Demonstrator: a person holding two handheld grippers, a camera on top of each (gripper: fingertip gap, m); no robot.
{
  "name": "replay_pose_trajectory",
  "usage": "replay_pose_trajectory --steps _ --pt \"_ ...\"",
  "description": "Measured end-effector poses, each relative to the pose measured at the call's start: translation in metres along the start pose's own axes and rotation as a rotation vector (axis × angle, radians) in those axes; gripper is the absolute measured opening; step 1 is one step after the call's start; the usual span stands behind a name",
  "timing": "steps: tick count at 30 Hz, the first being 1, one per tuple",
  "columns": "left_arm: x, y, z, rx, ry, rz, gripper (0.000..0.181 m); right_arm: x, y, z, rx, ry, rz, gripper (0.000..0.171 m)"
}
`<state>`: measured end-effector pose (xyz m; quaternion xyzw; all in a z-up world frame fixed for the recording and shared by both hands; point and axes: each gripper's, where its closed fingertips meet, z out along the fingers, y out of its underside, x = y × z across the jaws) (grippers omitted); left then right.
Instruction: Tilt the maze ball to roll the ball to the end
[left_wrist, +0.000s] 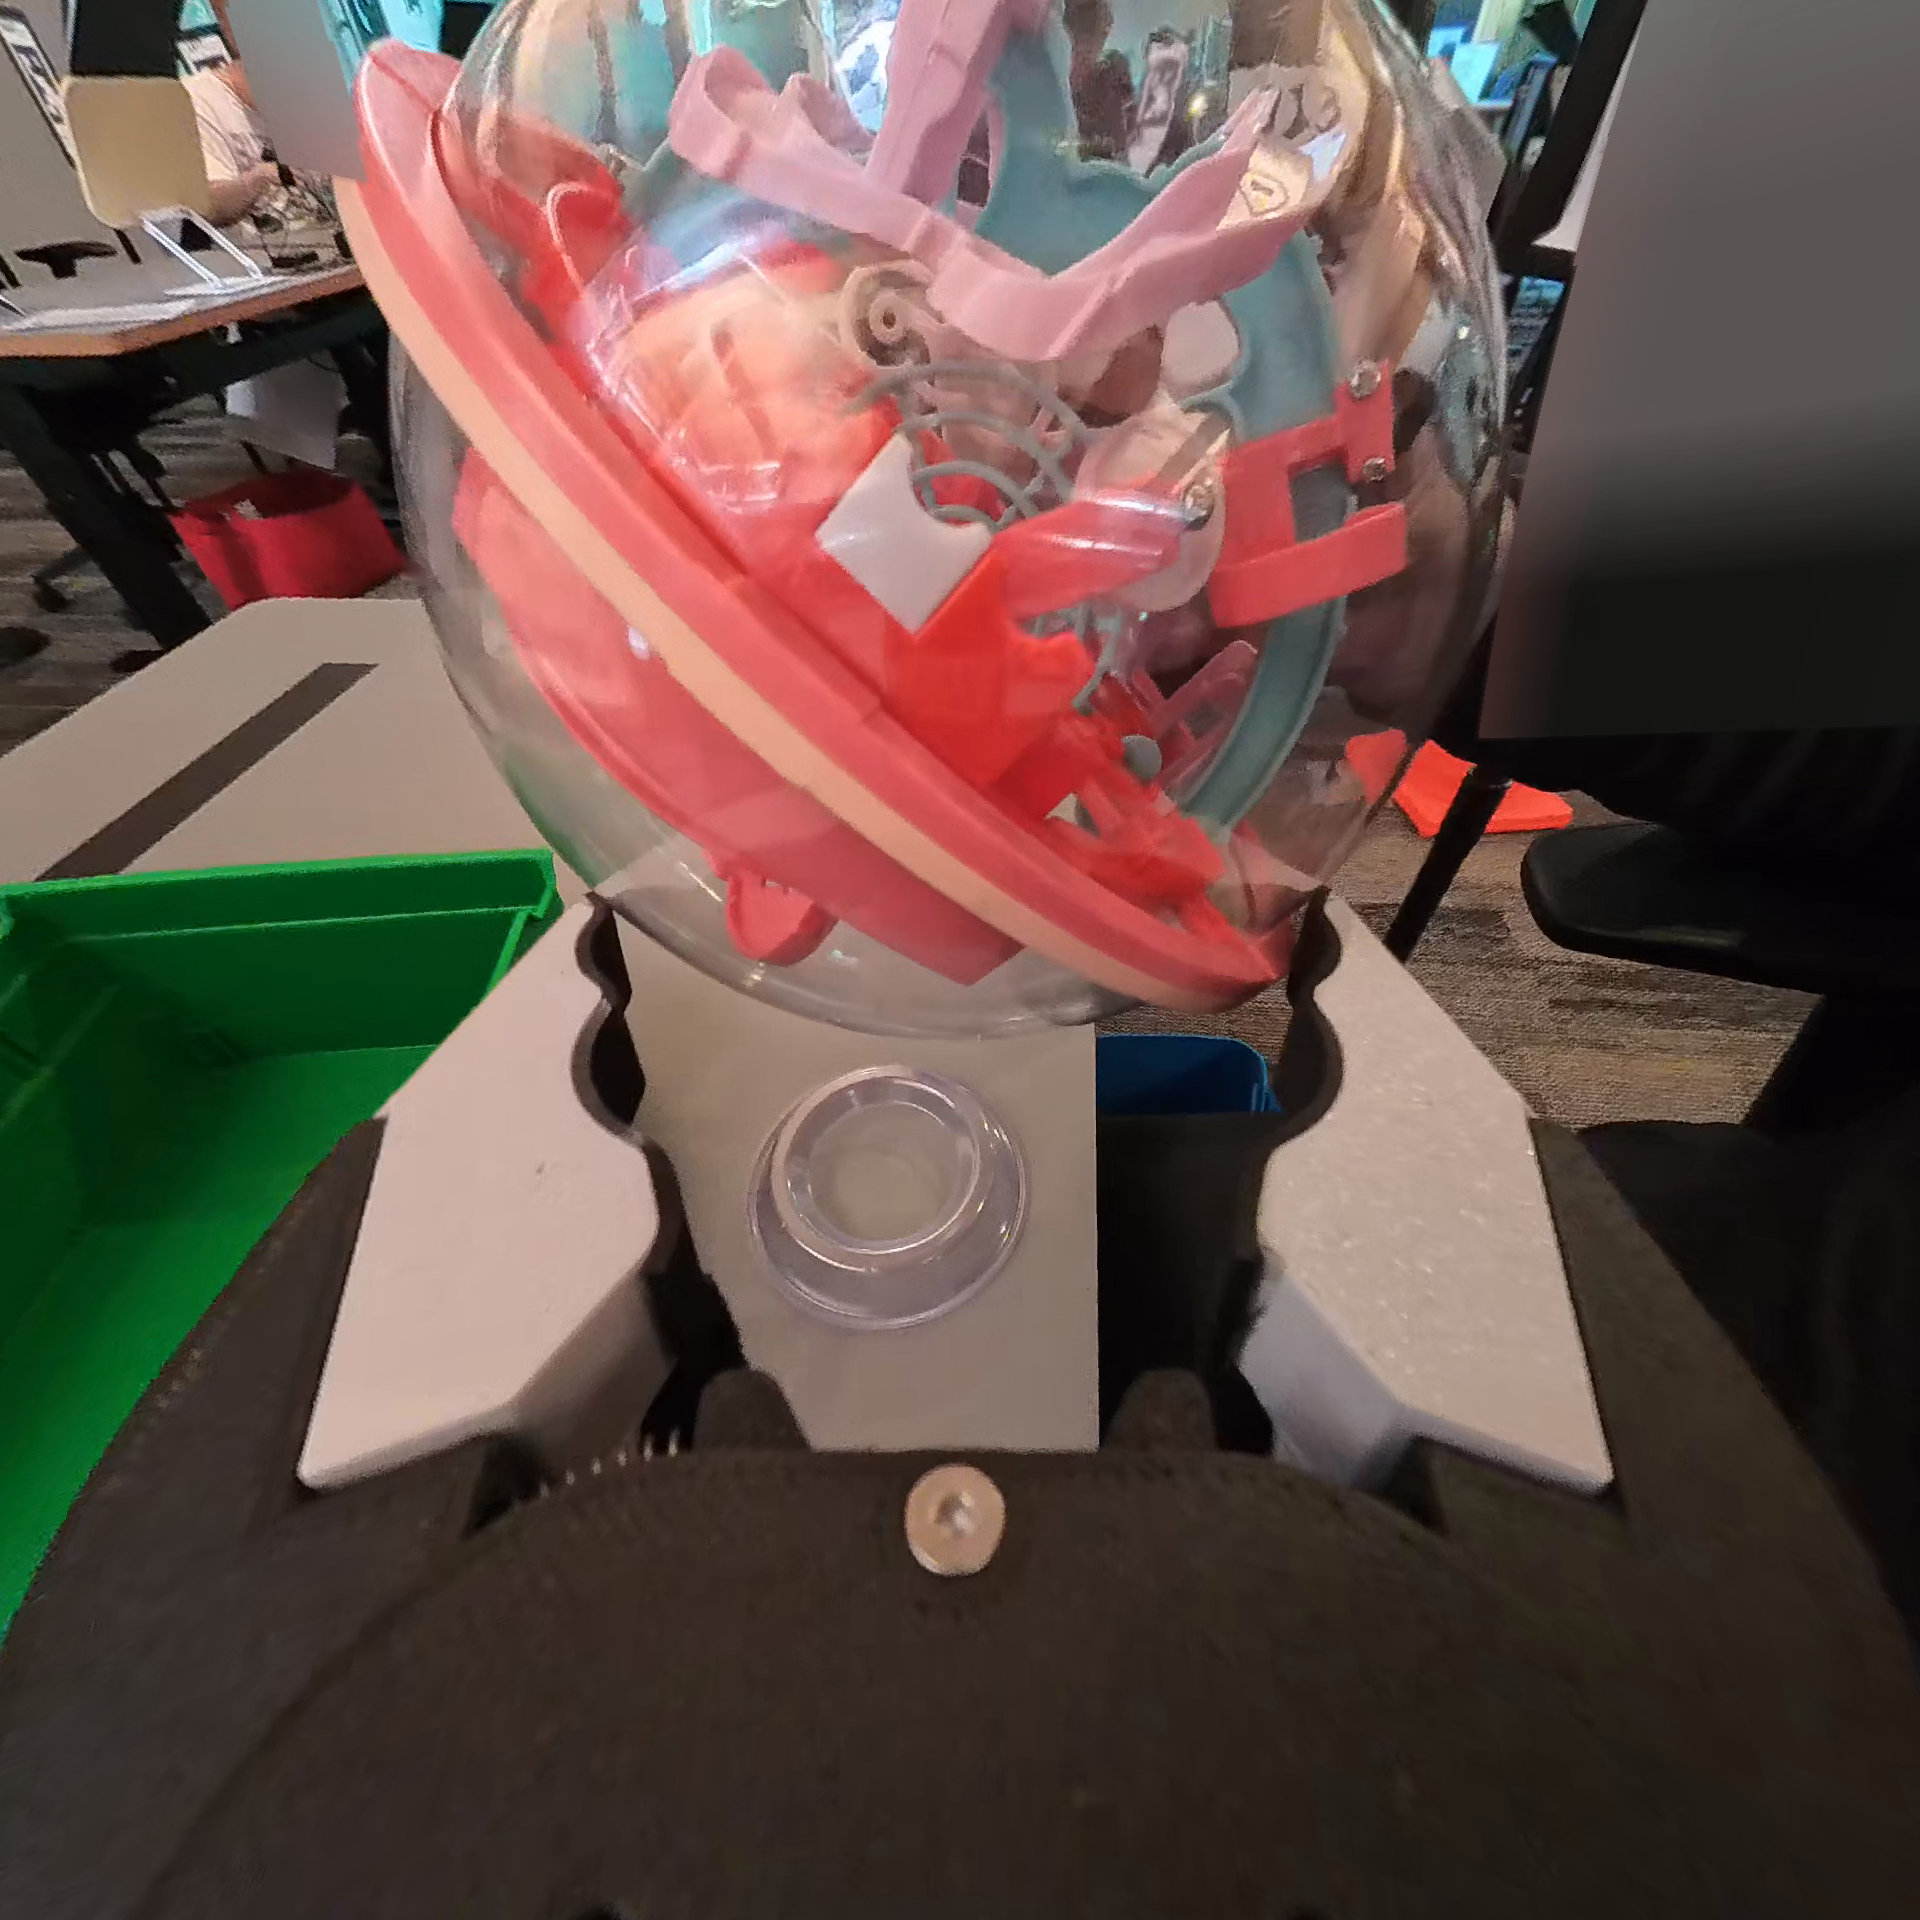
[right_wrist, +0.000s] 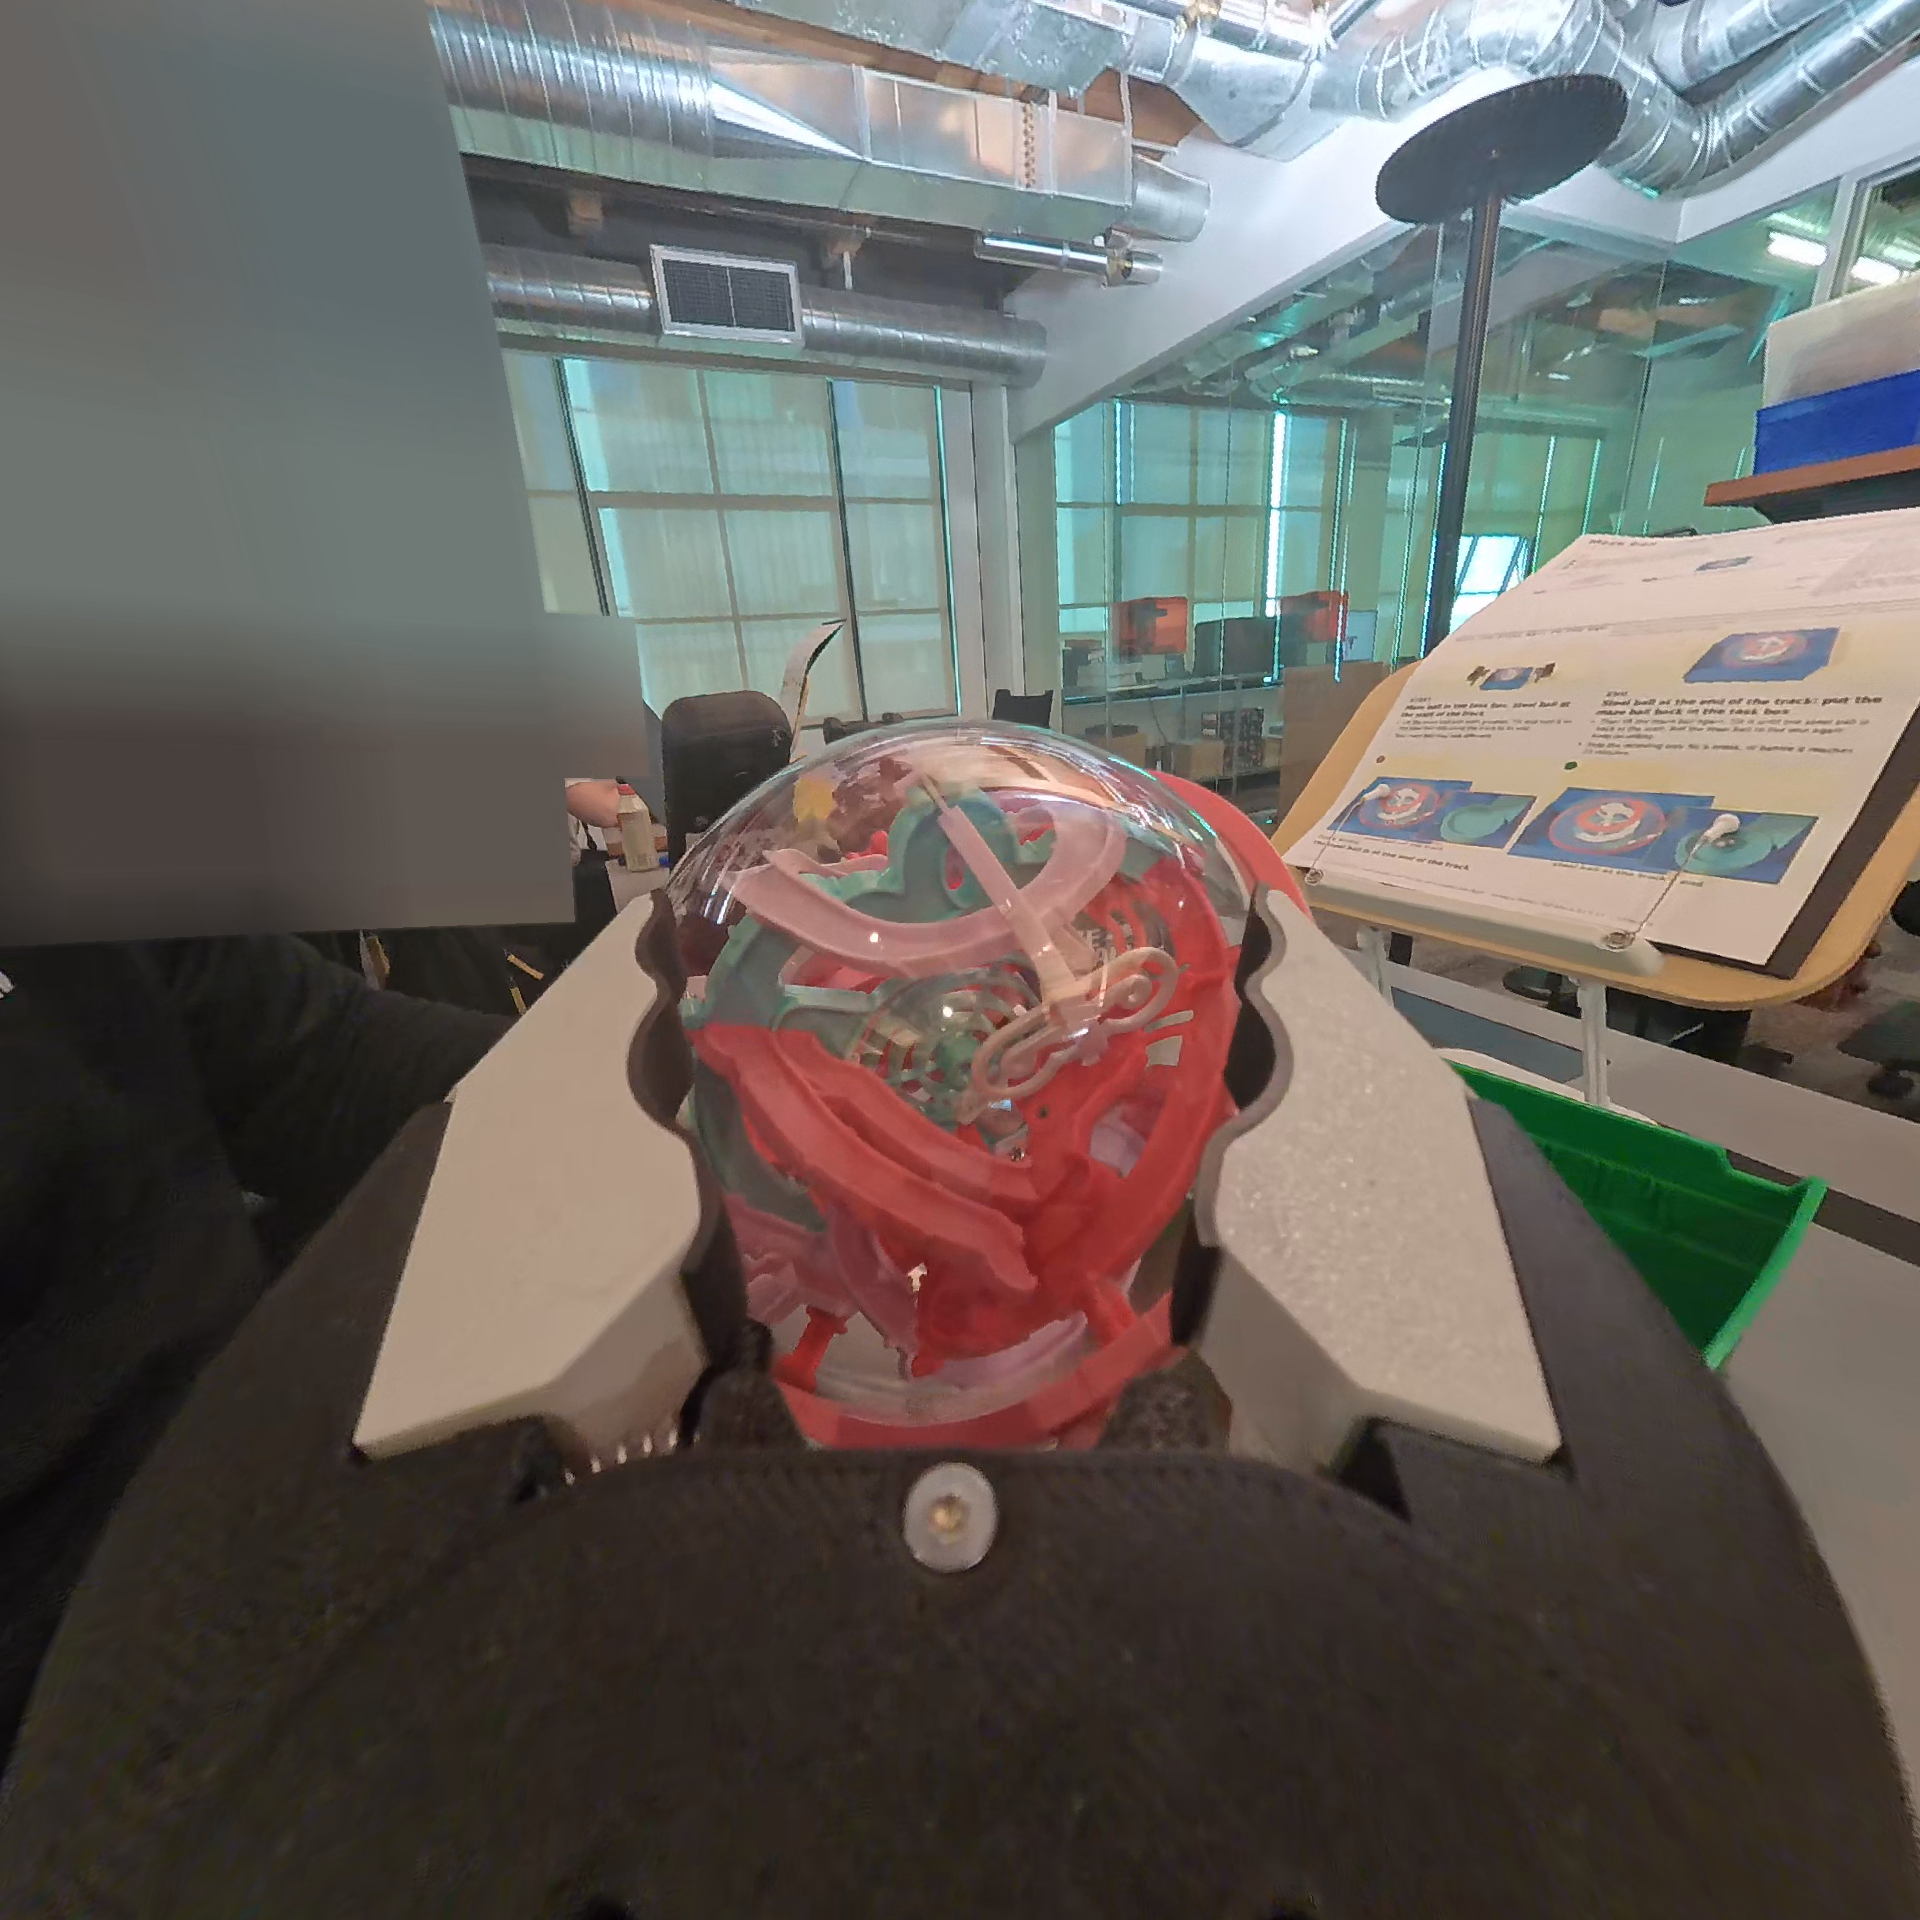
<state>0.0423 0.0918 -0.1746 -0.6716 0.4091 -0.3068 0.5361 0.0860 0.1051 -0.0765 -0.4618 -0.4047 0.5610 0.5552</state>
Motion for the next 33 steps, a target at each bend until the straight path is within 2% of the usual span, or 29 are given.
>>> replay_pose_trajectory --steps 16,33 --pt "-0.001 -0.006 -0.002 -0.007 0.01 -0.058 0.123 0.009 0.001 -0.004 0.061 0.001 0.094 0.105" --pt "0.001 -0.006 -0.001 0.028 -0.024 0.081 0.122 -0.012 -0.007 -0.002 0.038 -0.028 -0.127 0.102"
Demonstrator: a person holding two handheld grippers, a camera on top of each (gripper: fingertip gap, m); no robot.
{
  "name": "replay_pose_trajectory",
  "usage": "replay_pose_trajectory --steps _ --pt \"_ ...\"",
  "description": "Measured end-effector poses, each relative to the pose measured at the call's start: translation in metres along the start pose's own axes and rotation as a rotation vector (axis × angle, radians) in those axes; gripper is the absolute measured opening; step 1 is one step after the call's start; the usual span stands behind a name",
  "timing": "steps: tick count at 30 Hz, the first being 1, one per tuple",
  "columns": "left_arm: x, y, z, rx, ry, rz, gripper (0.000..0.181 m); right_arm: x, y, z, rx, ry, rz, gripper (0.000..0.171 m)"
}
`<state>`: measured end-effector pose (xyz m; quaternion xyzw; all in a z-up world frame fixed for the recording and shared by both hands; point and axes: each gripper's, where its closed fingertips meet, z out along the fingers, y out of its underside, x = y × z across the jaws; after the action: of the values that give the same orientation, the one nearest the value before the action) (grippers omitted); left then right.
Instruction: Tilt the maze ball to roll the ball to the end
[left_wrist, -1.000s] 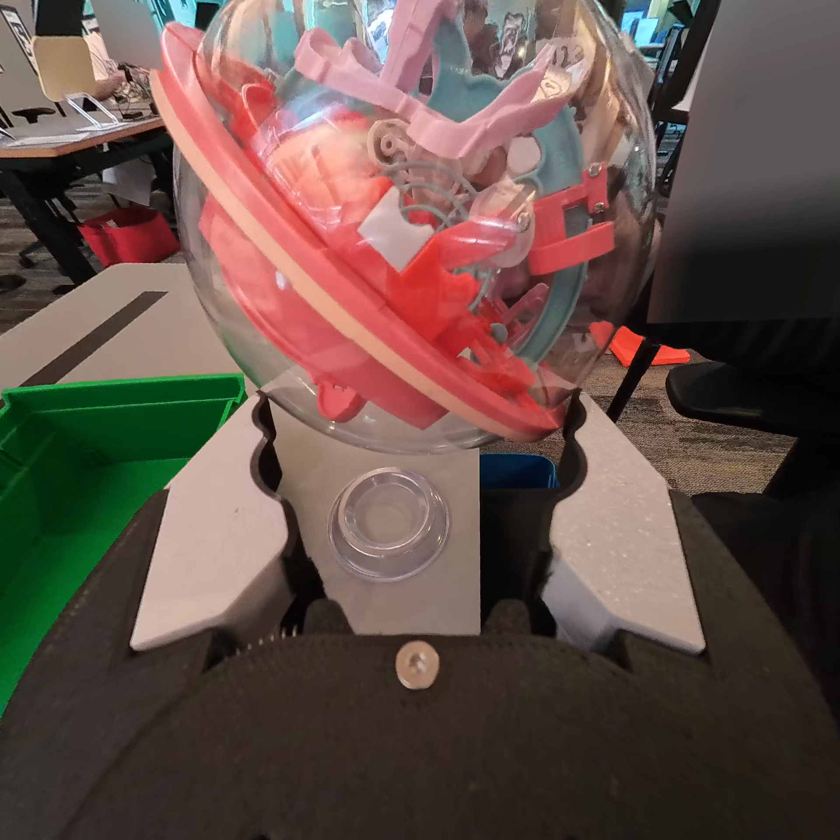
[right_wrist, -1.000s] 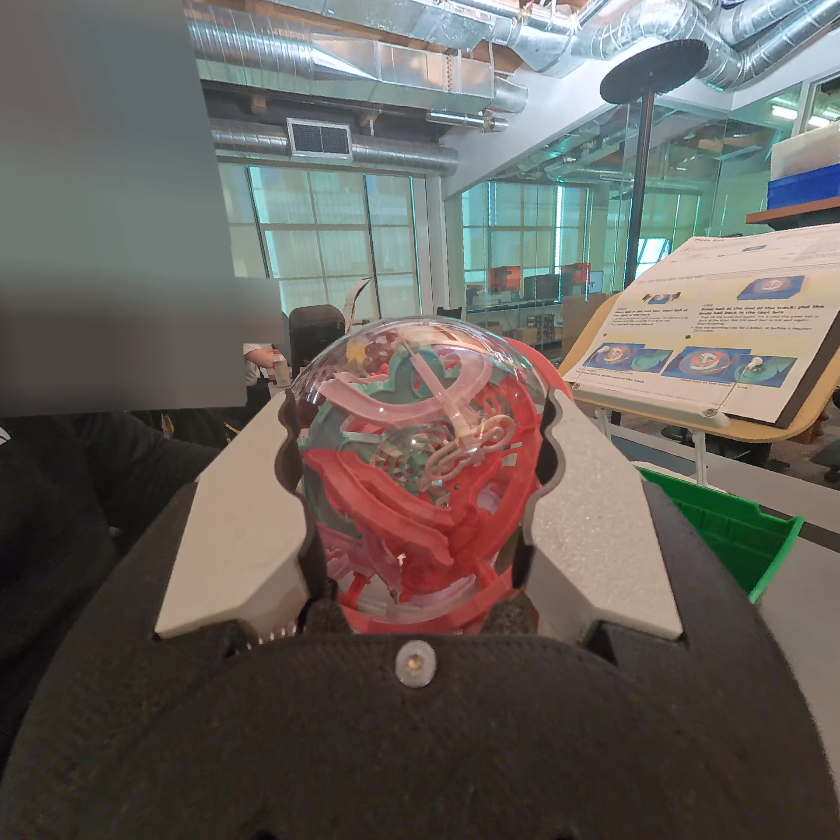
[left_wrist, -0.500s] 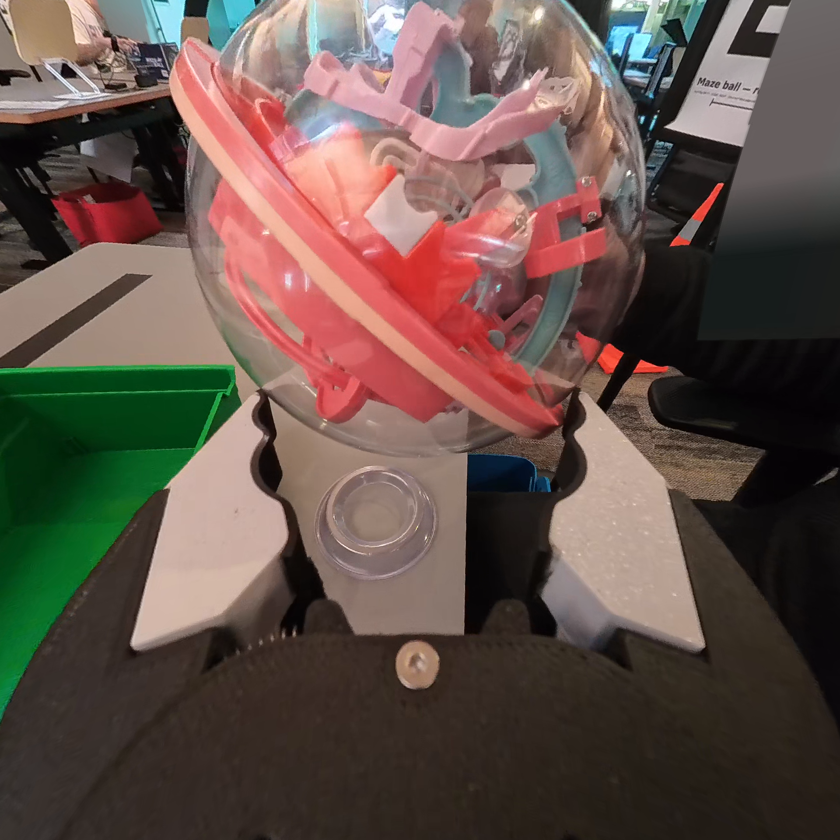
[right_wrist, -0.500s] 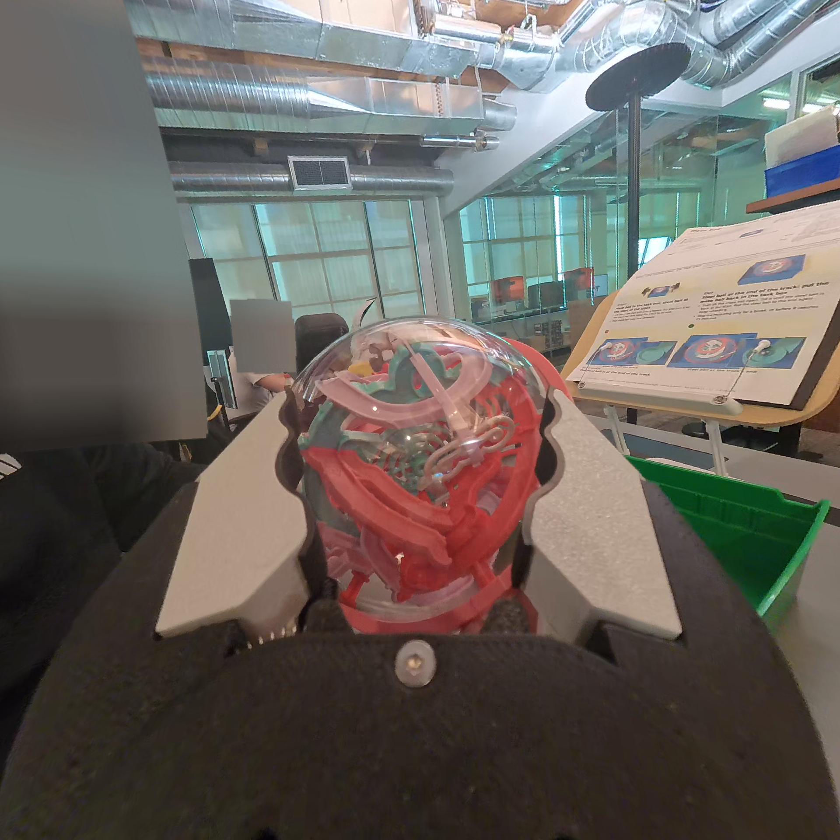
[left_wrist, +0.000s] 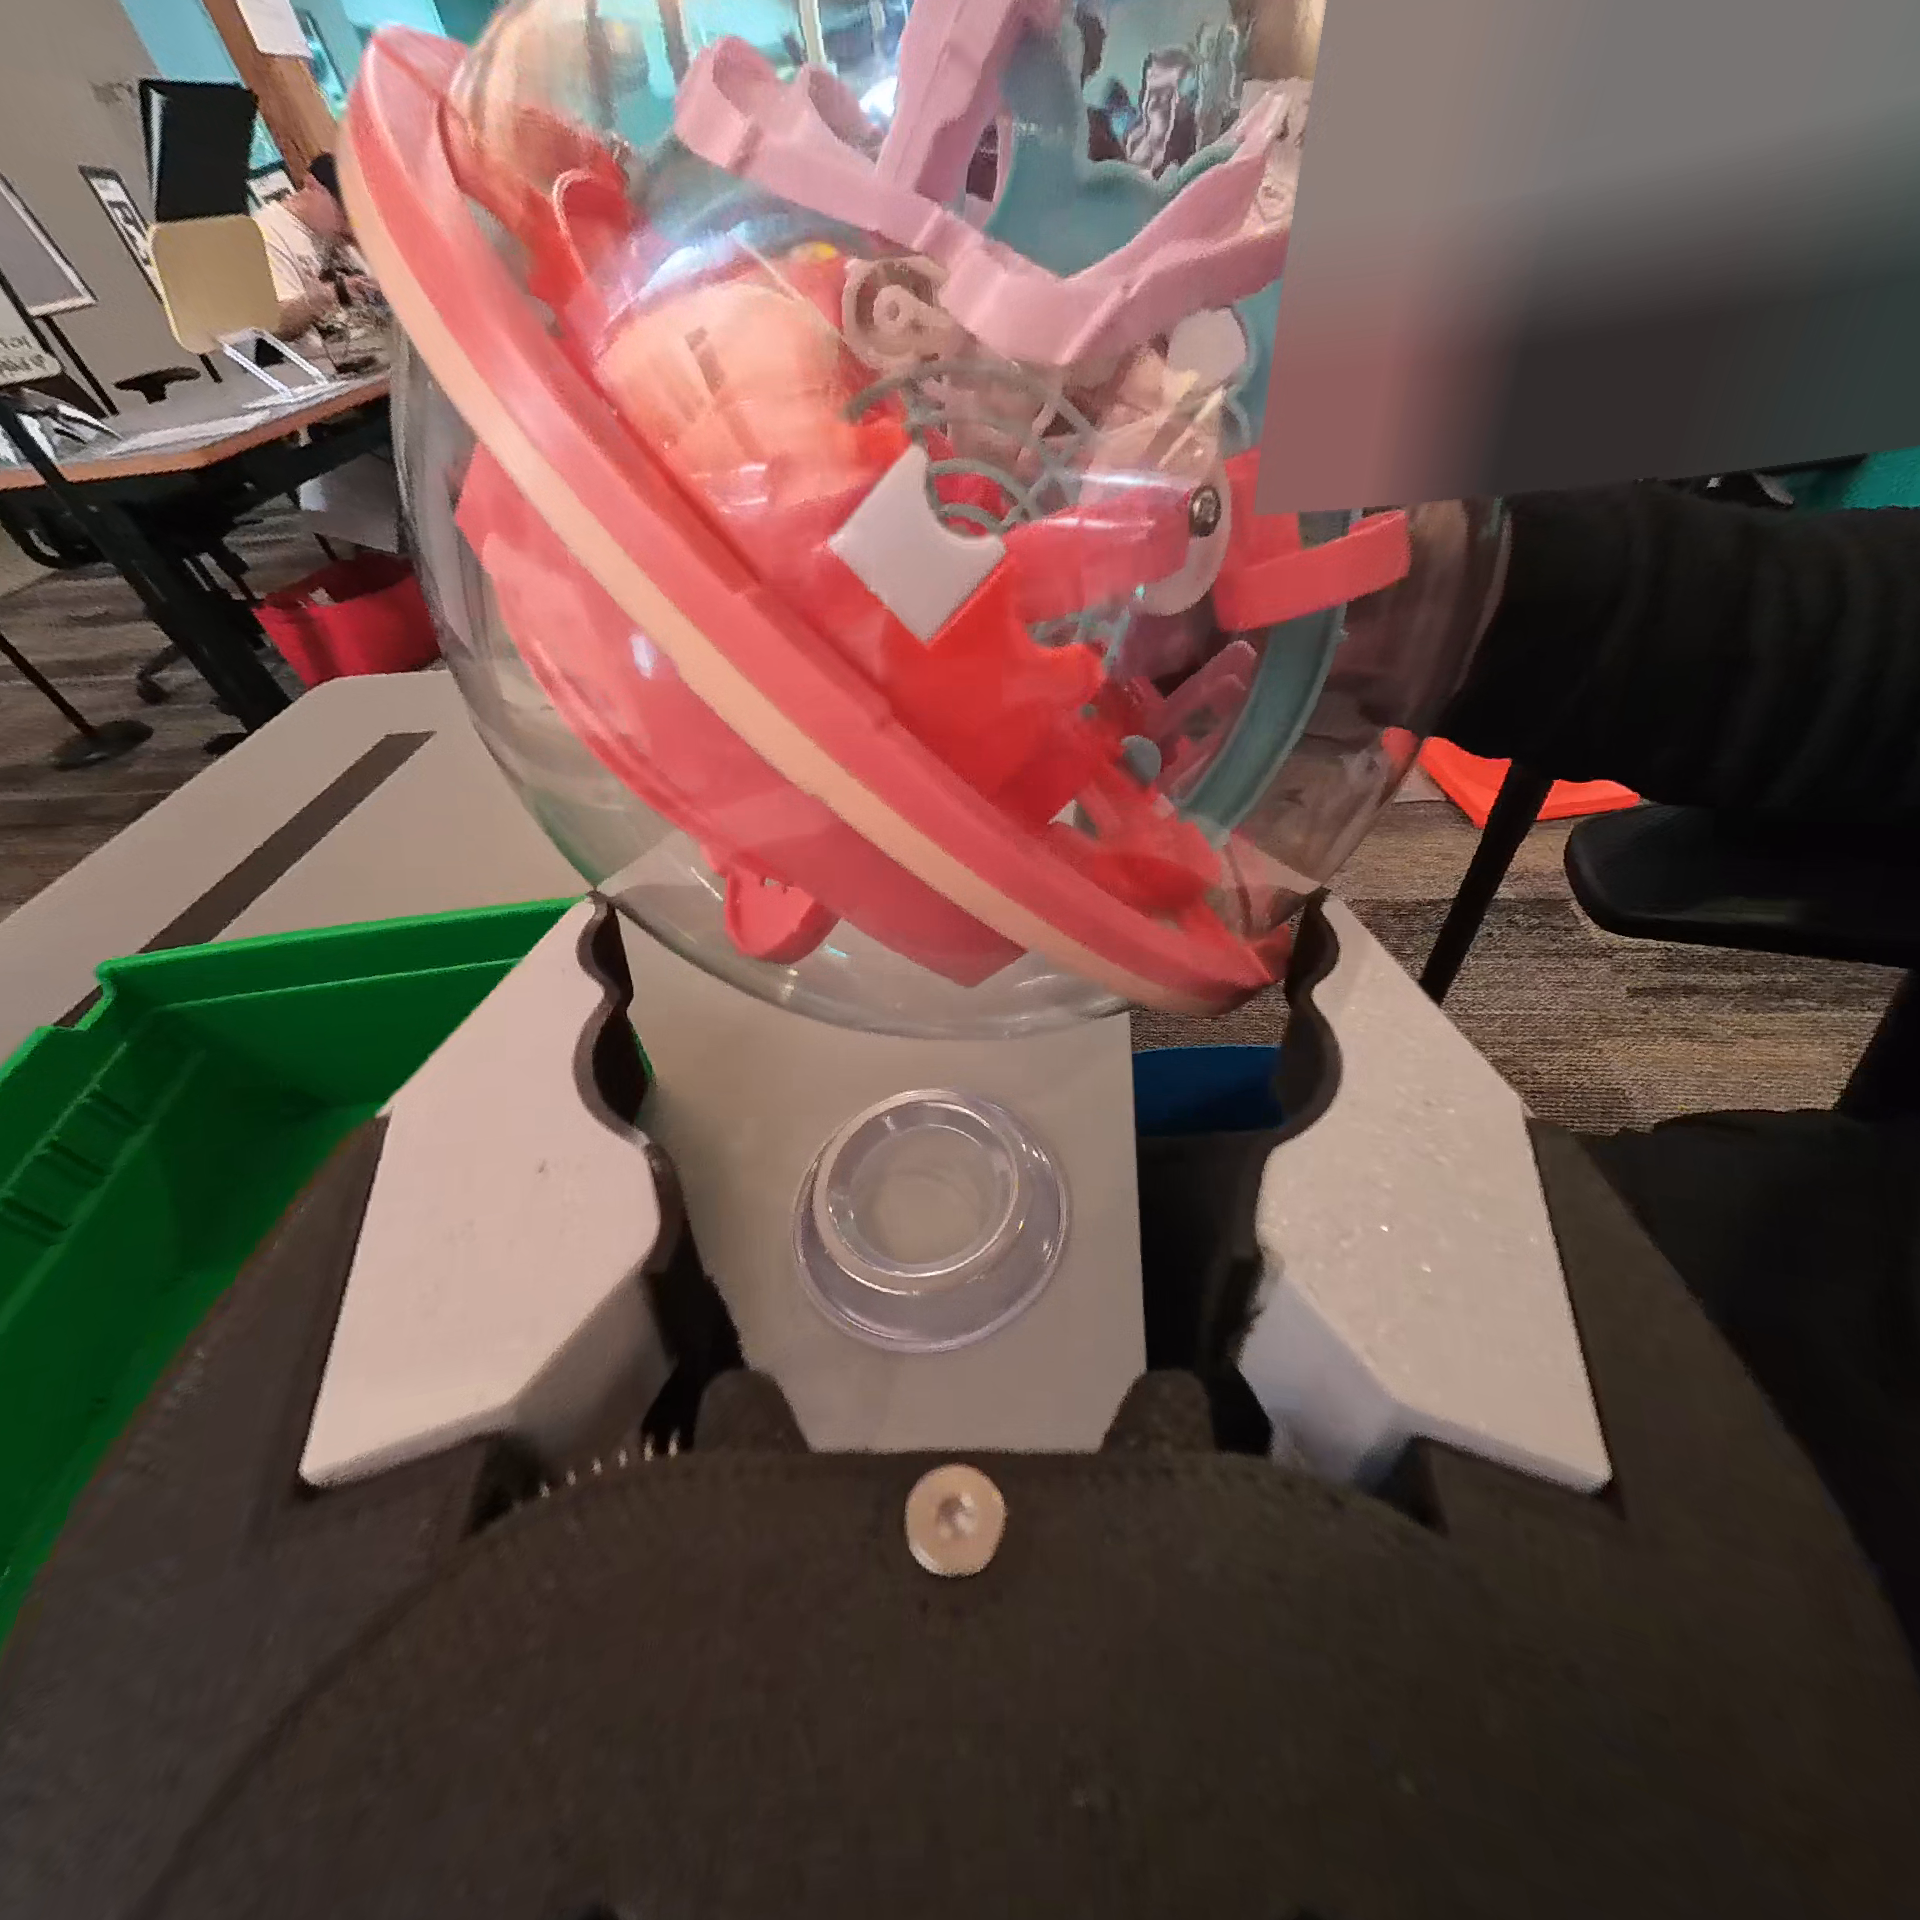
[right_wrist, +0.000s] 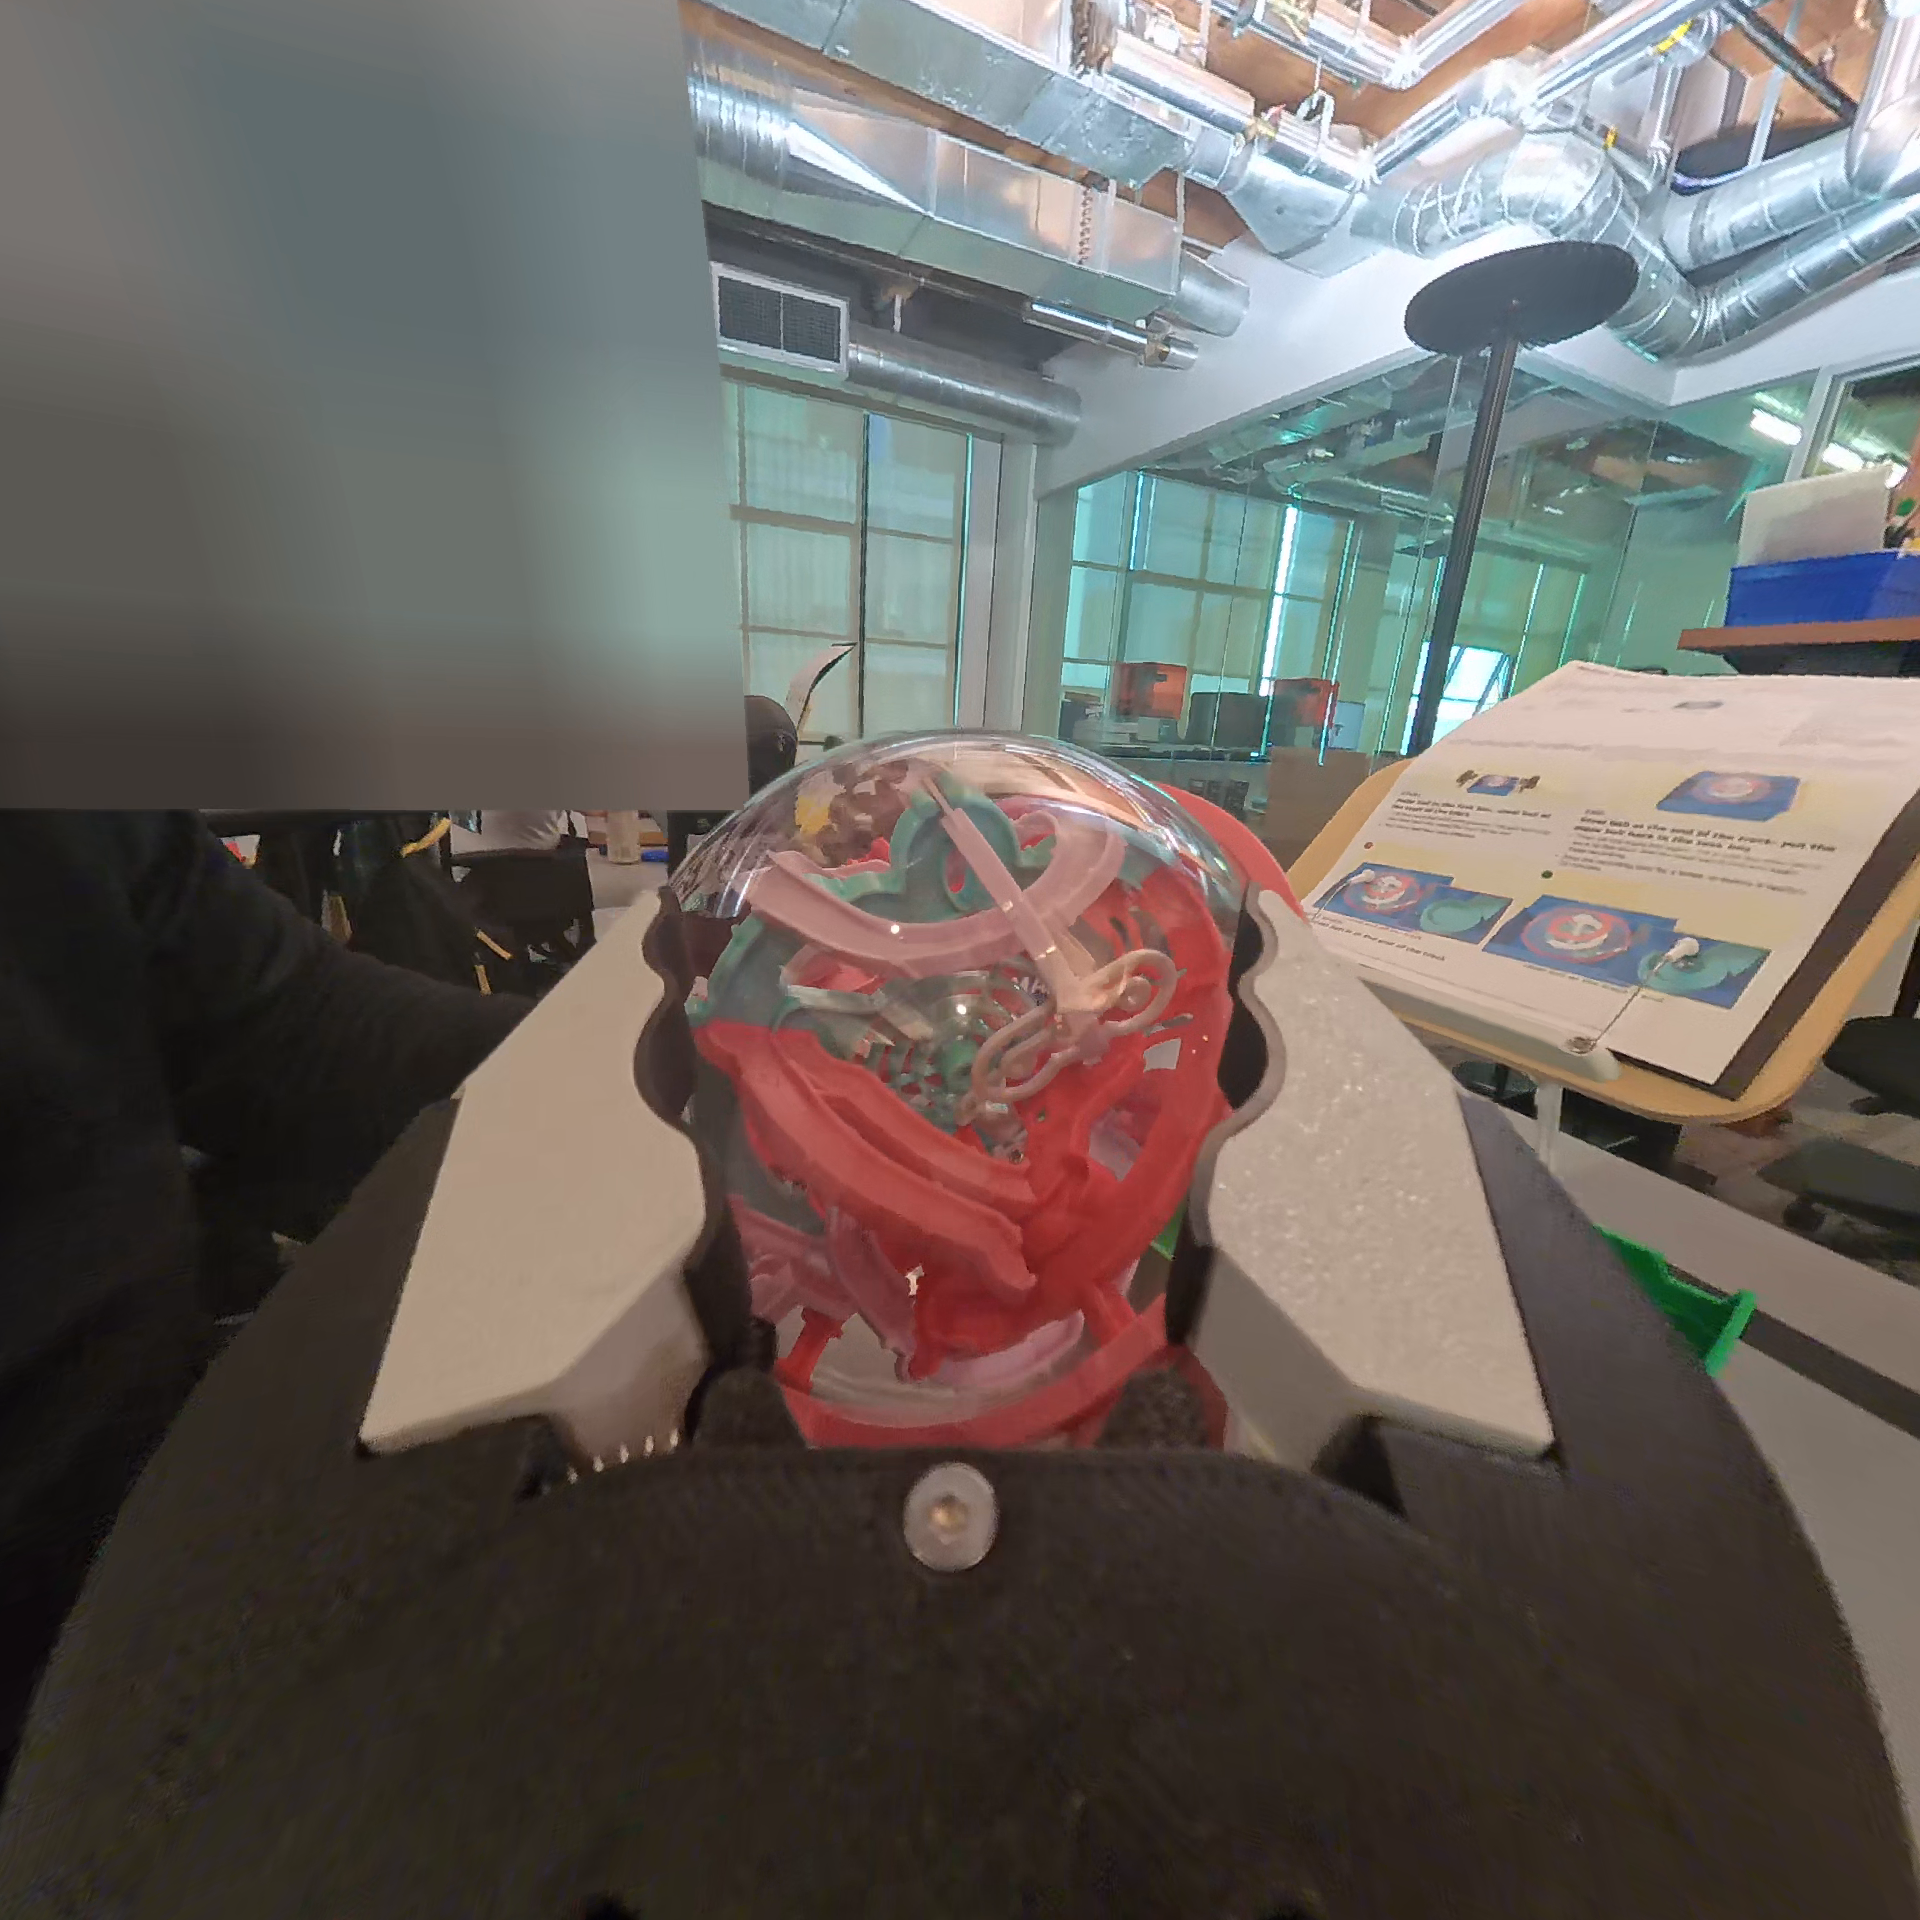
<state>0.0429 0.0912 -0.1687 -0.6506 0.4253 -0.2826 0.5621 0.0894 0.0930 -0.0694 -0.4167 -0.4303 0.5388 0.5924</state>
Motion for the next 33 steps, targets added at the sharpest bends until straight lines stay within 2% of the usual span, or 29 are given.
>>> replay_pose_trajectory --steps 6,20,33 --pt "0.001 -0.001 0.001 0.007 0.005 -0.009 0.122 0.001 -0.001 0.0 -0.008 0.006 0.001 0.101" --pt "0.001 -0.002 0.003 0.022 0.109 -0.285 0.122 0.024 0.004 -0.006 0.006 0.065 0.197 0.09" --pt "0.001 -0.006 0.003 0.042 0.138 -0.37 0.122 0.031 0.002 -0.008 0.015 0.087 0.244 0.087"
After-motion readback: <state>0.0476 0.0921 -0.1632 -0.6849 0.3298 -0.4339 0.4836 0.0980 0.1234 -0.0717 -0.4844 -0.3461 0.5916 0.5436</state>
